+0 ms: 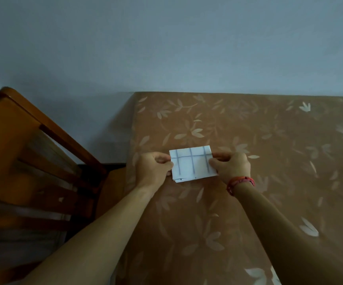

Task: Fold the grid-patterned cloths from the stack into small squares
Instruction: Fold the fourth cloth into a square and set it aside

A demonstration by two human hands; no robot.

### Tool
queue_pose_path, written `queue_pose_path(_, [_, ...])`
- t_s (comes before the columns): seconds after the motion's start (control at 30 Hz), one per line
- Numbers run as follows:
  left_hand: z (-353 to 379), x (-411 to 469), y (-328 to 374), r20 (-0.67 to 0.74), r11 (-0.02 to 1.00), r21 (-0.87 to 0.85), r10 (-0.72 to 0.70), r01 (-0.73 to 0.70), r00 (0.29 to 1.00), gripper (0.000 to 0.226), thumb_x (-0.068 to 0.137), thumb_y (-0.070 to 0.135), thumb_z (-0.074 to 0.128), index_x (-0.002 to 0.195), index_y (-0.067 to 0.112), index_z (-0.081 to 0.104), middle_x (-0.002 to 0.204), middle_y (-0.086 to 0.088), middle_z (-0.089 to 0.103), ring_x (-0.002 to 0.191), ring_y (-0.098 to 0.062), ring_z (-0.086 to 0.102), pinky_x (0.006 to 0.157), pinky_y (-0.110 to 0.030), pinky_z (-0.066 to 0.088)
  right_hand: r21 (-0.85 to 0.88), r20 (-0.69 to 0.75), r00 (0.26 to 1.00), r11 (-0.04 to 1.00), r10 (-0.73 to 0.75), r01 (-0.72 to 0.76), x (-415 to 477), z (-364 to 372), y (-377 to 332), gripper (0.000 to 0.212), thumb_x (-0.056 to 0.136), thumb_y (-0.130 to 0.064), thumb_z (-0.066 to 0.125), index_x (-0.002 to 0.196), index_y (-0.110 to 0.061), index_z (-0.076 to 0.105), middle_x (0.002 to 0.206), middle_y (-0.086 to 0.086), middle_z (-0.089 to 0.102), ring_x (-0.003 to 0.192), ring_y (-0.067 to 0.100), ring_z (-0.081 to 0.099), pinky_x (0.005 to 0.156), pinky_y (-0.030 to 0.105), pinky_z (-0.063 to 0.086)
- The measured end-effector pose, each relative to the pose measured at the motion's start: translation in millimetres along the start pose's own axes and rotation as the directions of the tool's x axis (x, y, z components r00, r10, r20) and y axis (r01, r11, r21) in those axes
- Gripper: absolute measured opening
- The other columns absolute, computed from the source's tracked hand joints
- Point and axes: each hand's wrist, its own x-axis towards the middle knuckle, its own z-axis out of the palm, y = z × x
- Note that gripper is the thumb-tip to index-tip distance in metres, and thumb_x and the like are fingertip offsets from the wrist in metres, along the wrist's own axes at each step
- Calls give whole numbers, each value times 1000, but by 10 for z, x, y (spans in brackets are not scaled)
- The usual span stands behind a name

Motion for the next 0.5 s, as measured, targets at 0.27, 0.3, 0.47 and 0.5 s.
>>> queue_pose_path(0.27, [204,132,34,0,999,40,18,-18,1000,13,78,-3,70,89,5,71,80,-2,69,63,-17,67,56,-21,56,-47,-4,1000,999,-27,26,151,12,86,22,81,-17,65,100,-22,76,81,-6,66,79,12,61,70,22,47])
queue_pose_path(0.3, [207,143,35,-1,998,50,23,-23,1000,13,79,-2,70,90,4,71,81,-2,69,63,-17,67,54,-20,55,-50,-6,999,998,-35,34,154,11,83,23,82,-16,64,101,-21,76,79,-7,64,77,10,59,70,21,46])
queue_pose_path(0.47, [194,177,43,38,983,163,78,-84,996,17,78,4,73,95,5,73,90,-4,72,70,-15,68,64,-27,58,-106,-18,995,990,-98,96,109,3,77,17,81,-13,61,90,-15,75,81,7,72,78,22,64,68,28,52])
queue_pose_path(0.5, [179,178,47,48,976,194,95,-103,994,18,78,7,74,96,7,73,91,-3,73,74,-15,69,69,-30,59,-118,-17,994,987,-110,107,94,-5,71,17,81,-12,61,90,-15,75,82,9,72,80,24,65,70,31,52])
